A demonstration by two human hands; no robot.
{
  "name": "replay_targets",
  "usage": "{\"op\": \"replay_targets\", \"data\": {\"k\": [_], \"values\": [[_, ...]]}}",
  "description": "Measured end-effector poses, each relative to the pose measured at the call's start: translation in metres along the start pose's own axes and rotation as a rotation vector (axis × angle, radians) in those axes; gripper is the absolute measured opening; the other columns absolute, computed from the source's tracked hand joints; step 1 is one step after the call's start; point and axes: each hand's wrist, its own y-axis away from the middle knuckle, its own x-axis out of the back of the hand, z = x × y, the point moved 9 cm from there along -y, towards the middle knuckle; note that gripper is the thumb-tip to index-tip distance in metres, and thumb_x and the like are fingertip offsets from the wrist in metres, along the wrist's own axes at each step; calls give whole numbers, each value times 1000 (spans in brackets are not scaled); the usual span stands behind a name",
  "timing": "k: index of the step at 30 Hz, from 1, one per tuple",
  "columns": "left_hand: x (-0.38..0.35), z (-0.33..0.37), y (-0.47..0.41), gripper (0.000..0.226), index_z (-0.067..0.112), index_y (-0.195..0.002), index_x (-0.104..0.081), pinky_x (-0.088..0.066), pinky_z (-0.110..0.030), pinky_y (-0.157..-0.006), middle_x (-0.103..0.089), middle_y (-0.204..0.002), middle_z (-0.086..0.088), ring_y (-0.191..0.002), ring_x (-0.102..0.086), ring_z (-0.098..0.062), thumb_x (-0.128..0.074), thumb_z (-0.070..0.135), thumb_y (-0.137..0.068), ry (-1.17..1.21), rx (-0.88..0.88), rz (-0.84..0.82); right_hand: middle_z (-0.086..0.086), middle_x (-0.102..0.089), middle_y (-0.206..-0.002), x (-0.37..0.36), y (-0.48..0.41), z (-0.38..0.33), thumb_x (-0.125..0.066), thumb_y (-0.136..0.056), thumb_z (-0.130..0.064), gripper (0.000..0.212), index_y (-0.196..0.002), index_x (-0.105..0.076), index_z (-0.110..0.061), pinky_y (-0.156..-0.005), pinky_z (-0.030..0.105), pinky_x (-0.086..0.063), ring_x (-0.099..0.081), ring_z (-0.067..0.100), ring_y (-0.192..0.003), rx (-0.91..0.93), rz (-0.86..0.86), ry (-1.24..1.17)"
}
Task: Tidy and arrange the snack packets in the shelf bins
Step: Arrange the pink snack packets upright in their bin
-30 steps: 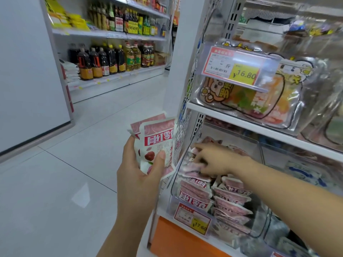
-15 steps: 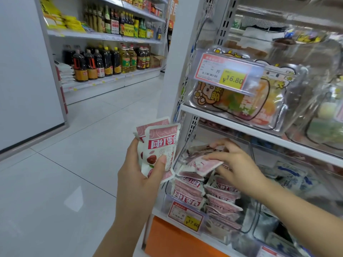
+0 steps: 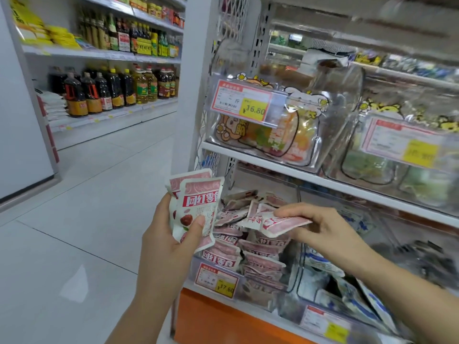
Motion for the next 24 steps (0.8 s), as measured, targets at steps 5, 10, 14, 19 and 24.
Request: {"op": "replay_targets", "data": {"k": [5,10,14,19,24], "values": [[-2,-3,-2,47,28,-128,-48,-42,1,-55,-58,-100,24,-86,-52,25,-63,15,-86,5,13,3,-11,-72,-90,-8,-19,-1,-74,-71,-43,21,-74,-74,-22,-81,13,-46,-63,-6,-89,-22,90,53],[0,-8,-5,46,29,-126,-48,-43,-1,-53,-59,-98,26,-87,-53,25,-64,15,-85,9,27,7,-6,-59,-103,-26,-52,3,-79,-73,-15,28,-95,-66,-26,-71,11,-42,-58,9,-89,-17,97,293],[0,-11,-9,48,25,-130,-48,-42,-1,-52,-58,-96,26,-86,-53,24,-64,16,-85,-17,16,1,-6,-59,-106,-40,-71,-2,-75,-77,-13,57,-127,-50,-25,-71,17,-40,-56,11,-93,-7,81,319],[-1,-13,-13,44,29,-124,-49,-44,-2,-55,-63,-92,29,-90,-56,19,-65,17,-85,-30,12,-8,-2,-66,-107,-72,-93,-4,-73,-79,-12,55,-127,-49,-26,-58,13,-44,-60,11,-77,15,-64,284],[-2,-16,-17,46,29,-127,-48,-46,-5,-56,-59,-98,35,-92,-58,16,-64,19,-85,-25,12,-24,-4,-62,-109,-54,-100,-7,-67,-84,-19,40,-123,-56,-22,-56,9,-40,-58,6,-79,27,79,303]]}}
